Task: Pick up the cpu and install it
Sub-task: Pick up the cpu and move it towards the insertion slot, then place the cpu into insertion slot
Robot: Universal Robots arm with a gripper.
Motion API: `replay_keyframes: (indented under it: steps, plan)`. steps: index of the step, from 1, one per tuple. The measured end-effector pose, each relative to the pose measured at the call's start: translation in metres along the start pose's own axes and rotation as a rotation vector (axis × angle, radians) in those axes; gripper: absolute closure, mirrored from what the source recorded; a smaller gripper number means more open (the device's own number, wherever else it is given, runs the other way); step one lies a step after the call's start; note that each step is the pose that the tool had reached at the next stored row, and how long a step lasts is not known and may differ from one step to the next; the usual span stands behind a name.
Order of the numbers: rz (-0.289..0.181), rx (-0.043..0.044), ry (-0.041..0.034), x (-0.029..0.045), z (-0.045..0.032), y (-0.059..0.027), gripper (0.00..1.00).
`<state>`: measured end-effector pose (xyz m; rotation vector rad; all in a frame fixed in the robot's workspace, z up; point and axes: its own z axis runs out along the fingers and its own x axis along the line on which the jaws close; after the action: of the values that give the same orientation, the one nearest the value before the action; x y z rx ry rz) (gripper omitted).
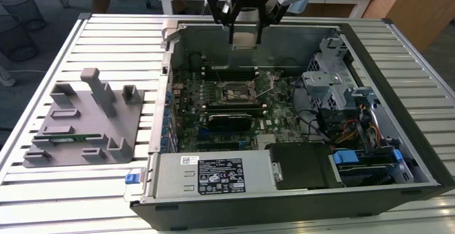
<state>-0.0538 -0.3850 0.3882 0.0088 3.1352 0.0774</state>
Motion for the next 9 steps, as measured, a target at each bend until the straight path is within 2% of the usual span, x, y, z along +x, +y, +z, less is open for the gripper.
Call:
replay_keyframes:
  steps: [9]
  plan:
    - [0.000,-0.0001,-0.0001,-0.0006,0.0001,0.0000,0.47]
